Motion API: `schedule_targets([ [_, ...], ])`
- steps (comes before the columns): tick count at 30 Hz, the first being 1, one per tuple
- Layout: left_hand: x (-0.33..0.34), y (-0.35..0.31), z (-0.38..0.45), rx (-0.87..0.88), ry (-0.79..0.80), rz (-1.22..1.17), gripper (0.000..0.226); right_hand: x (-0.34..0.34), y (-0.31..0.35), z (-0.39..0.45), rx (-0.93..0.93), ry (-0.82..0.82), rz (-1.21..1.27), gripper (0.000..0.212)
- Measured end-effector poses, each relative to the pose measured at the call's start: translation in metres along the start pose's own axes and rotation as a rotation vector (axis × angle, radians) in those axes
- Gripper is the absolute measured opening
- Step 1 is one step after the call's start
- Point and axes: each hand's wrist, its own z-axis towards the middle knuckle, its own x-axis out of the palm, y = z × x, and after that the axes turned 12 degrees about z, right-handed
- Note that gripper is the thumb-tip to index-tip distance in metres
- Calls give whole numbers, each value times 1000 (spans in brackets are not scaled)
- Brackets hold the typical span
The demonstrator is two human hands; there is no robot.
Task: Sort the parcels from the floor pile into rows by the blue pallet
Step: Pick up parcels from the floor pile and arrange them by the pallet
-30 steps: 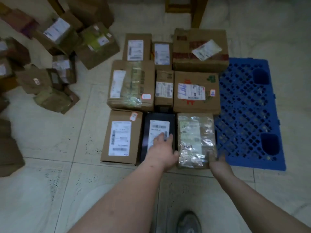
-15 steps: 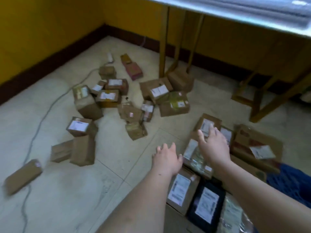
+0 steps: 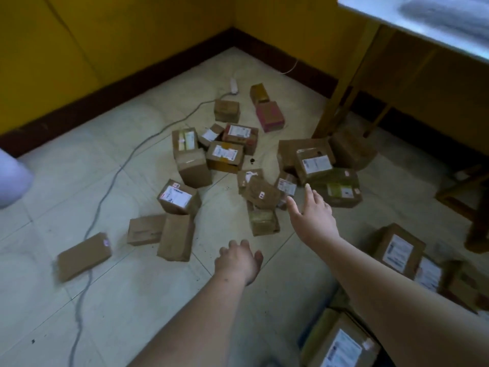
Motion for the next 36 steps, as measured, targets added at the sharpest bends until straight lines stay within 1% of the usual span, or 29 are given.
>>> schedule_targets([
  [3,-7,30,40,-63,40,-68,57,36,17,39,9,64,-10,75],
  [6,-7,62,82,-175,87,-248,61,74,51,79,-15,163,-4,74],
  [9,-2,93,125,-252,110,-414,64,124,91,113,-85,229,-36,73],
  [12,18,138,158,-346,126,-559,65,194,118,131,-145,339,-92,72],
  [17,74,233,207,-543,110,-730,58,328,122,141,-111,556,-146,70],
  [19,102,266,234,-647,79,-786,57,383,111,152,-122,609,-163,72],
  [21,126,296,268,-756,58,-889,58,432,101,170,-144,605,-181,71],
  [23,151,323,302,-880,54,-1050,59,479,95,187,-150,579,-137,69],
  [24,162,335,320,-943,62,-1178,58,500,95,195,-133,574,-115,67],
  [26,181,355,351,-996,91,-1536,49,535,91,206,-79,562,-101,65],
  [27,184,358,354,-991,100,-1708,40,540,87,205,-59,549,-97,62],
  [28,184,363,355,-986,95,-1829,32,545,87,205,-55,533,-91,59],
  [29,179,368,352,-1003,76,-1873,26,546,90,204,-44,524,-81,56],
  [31,165,375,335,-1073,34,-1876,20,531,102,194,10,515,-45,49],
  [32,155,378,324,-1078,29,-1871,17,517,112,188,25,502,-18,48],
  [33,139,379,308,-1047,26,-1881,14,500,125,183,47,492,10,51],
  [36,69,374,251,-907,41,-1926,5,428,173,163,217,452,96,69],
])
